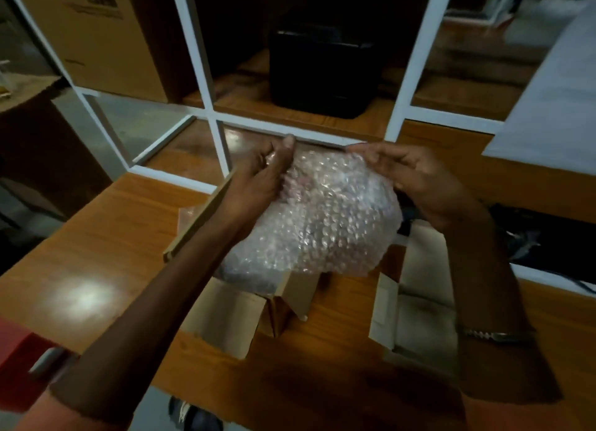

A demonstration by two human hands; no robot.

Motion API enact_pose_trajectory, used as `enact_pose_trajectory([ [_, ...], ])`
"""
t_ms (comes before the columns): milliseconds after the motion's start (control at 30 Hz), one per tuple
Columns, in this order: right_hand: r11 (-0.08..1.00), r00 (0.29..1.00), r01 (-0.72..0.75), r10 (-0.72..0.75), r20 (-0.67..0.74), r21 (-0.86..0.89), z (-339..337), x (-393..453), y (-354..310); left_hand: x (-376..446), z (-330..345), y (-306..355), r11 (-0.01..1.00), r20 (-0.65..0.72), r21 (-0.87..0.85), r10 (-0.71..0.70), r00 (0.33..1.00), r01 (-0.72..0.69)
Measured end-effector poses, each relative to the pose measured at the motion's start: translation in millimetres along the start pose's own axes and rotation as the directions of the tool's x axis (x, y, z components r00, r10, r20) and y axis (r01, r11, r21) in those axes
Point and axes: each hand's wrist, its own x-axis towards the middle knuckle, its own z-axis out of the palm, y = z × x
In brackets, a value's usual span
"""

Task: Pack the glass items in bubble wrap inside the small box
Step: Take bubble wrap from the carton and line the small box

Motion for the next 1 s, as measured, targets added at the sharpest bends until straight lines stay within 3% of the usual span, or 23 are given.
enact_pose_trajectory([
  [67, 0.994, 1.0, -0.011, 0.014, 0.023, -0.106, 1.7, -10.0, -10.4, 2.5, 14.0, 2.1, 0.999, 0.138, 0.04, -0.008, 0.99, 0.003],
  [133, 0.991, 0.994, -0.074, 0.083, 0.077, -0.115, 7.5, -19.3, -16.6, 3.7, 28.9, 3.1, 0.999, 0.176, 0.04, 0.009, 0.984, -0.016],
  [300, 0.971, 0.974, -0.225, 0.226, -0.001, 0.079, 17.8, -55.9, -1.7, 13.7, 50.9, -10.2, 0.995, 0.16, 0.007, 0.1, 0.982, -0.103],
  [467, 0.944, 0.944, -0.329, 0.329, -0.002, 0.023, 8.1, -125.6, 25.7, 20.6, 65.2, -29.5, 0.985, 0.1, 0.001, 0.17, 0.98, -0.171],
  [533, 0.924, 0.917, -0.383, 0.382, -0.113, 0.018, -13.6, -155.8, 35.0, 28.1, 65.0, -41.7, 0.985, 0.058, 0.01, 0.171, 0.984, -0.172],
  [600, 0.887, 0.861, -0.462, 0.446, -0.244, -0.011, -38.9, -181.6, 45.1, 33.6, 67.4, -54.5, 0.984, 0.033, 0.078, 0.159, 0.987, -0.162],
  [700, 0.822, 0.794, -0.565, 0.519, -0.318, -0.07, -64.5, -205.9, 53.5, 32.0, 85.7, -67.7, 0.954, 0.049, 0.241, 0.172, 0.984, -0.179],
  [900, 0.767, 0.776, -0.619, 0.563, -0.284, -0.17, -111.9, -237.0, 60.9, 11.7, 120.1, -79.1, 0.833, 0.047, 0.507, 0.229, 0.972, -0.221],
  [1000, 0.715, 0.744, -0.667, 0.627, -0.232, -0.208, -140.6, -258.3, 75.9, 2.1, 127.9, -85.7, 0.674, 0.061, 0.696, 0.286, 0.956, -0.246],
])
